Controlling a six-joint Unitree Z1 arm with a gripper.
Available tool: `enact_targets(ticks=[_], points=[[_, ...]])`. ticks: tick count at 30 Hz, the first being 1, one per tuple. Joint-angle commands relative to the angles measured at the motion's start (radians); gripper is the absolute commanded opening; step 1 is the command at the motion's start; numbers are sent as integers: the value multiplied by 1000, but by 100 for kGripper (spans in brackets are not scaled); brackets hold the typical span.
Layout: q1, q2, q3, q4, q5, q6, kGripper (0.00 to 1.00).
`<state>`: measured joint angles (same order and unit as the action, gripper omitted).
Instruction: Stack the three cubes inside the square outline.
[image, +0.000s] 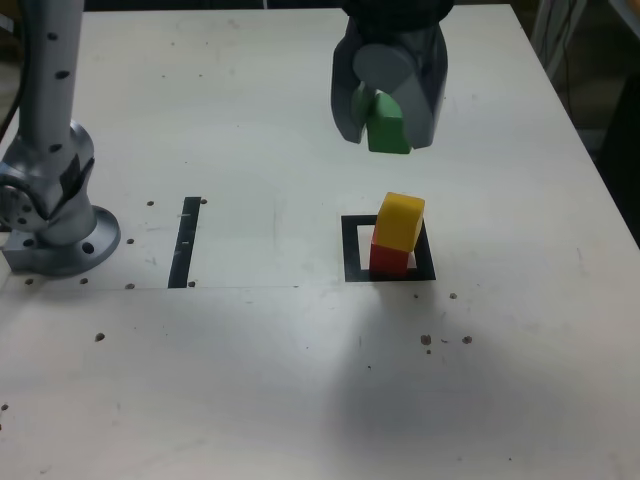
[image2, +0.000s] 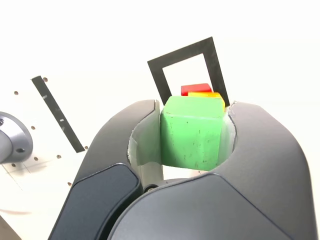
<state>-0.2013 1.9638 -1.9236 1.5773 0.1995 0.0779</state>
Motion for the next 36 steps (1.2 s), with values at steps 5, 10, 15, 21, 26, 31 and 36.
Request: enact_targets(ticks=[5, 10, 15, 21, 26, 31, 36], points=[[-11, 30, -1, 12, -25, -18, 17], [-27, 66, -12, 12, -40, -36, 17], [-44, 101, -25, 12, -54, -48, 17], [-50, 127, -28, 9, -59, -52, 17], [-50, 135, -25, 7, -53, -49, 17], [-45, 151, -22, 0, -51, -41, 17], [-39, 163, -23, -10, -50, -33, 18]])
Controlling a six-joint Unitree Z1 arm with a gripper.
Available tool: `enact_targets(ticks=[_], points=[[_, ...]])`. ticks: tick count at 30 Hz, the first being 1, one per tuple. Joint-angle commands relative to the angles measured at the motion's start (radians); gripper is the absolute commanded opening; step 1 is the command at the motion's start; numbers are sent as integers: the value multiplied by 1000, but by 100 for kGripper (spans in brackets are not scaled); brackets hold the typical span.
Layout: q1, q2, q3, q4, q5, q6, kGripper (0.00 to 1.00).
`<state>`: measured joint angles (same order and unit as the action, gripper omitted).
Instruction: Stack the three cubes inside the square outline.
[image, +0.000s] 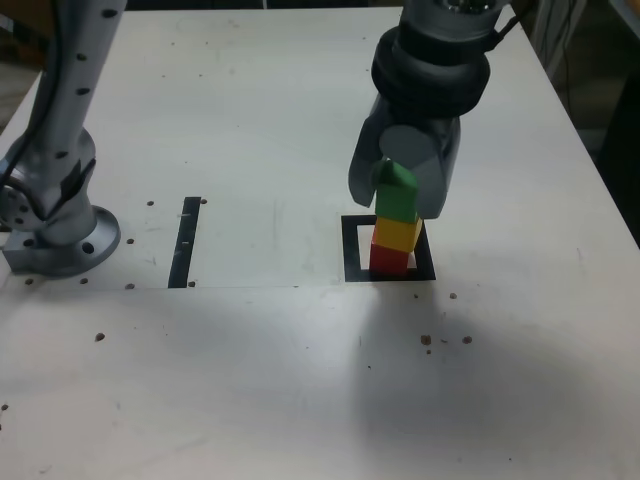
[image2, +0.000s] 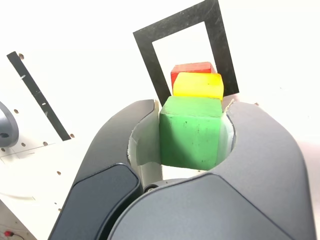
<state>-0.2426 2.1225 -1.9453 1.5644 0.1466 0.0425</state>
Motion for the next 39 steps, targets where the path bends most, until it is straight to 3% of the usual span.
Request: enact_targets(ticks=[1, 8, 12, 15, 21, 25, 33, 36, 39], points=[[3, 4, -1, 1, 4, 3, 18], [11, 4, 4, -9, 13, 12, 21], [12, 4, 3, -10, 15, 13, 27], [14, 3, 1, -9, 16, 13, 39], [14, 2, 1, 1, 22, 13, 76], [17, -9, 10, 7, 44, 4, 91], [23, -102, 39, 12, 90, -11, 99], [36, -199, 85, 22, 110, -9, 99], [75, -326, 176, 30, 107, -2, 99]])
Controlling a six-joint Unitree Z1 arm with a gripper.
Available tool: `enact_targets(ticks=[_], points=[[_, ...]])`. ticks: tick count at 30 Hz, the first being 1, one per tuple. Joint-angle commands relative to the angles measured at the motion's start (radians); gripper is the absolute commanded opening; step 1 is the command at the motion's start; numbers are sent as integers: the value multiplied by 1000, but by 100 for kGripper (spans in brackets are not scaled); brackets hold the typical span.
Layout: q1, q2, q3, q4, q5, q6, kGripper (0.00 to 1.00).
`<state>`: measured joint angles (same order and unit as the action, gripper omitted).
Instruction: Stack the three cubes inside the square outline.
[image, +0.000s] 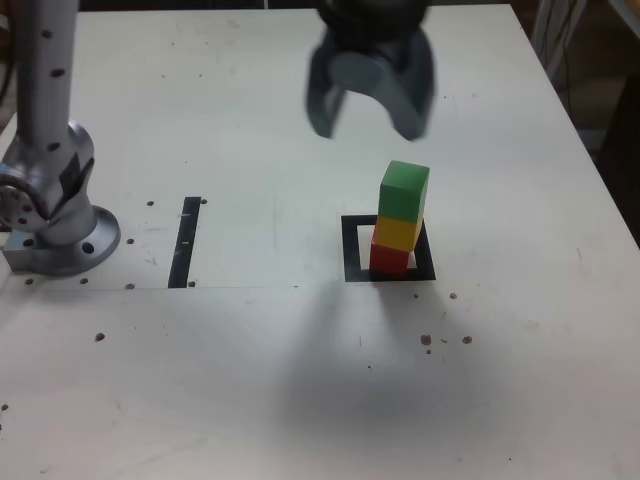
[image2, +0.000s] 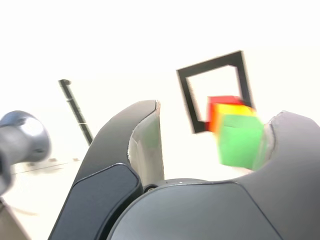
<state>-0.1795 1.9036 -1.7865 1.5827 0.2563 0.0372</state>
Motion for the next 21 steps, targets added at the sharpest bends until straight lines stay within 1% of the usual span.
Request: enact_targets(ticks=[1, 3, 5, 8, 11, 14, 17, 21], points=[[29, -148, 52, 12, -10, 8, 99], [63, -217, 117, 9, -31, 18, 99], [93, -264, 173, 7, -56, 27, 99], [129, -310, 258, 4, -93, 37, 99], [151, -350, 362, -4, -120, 35, 99], [159, -399, 489, -33, -148, 19, 99], [159, -436, 599, -91, -183, 3, 99], [160, -466, 744, -227, -227, -13, 99]])
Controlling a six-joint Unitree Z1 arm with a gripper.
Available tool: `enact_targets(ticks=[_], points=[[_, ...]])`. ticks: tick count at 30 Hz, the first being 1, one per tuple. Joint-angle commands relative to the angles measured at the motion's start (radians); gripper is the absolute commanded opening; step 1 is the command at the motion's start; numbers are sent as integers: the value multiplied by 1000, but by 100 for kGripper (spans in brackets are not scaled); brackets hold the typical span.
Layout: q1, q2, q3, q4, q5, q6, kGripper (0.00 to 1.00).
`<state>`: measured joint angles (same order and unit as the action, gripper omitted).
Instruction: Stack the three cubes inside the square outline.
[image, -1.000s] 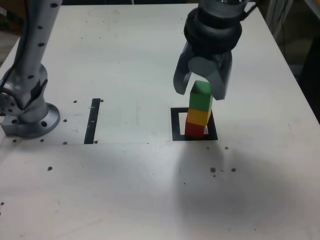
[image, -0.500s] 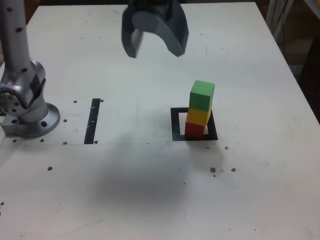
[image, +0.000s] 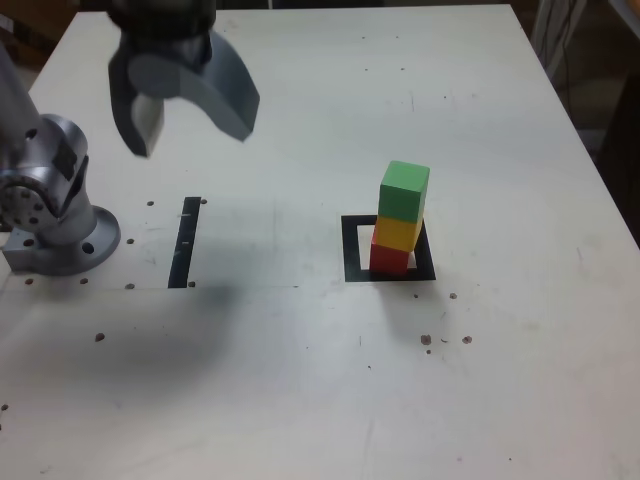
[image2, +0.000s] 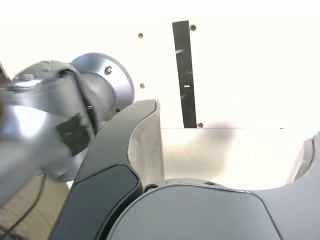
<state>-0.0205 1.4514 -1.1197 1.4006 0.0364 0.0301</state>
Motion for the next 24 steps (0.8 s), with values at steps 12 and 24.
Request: enact_targets(ticks=[12, 24], points=[[12, -7, 355, -299, -21, -24, 100], [-1, -8, 403, -333, 10, -19, 99]])
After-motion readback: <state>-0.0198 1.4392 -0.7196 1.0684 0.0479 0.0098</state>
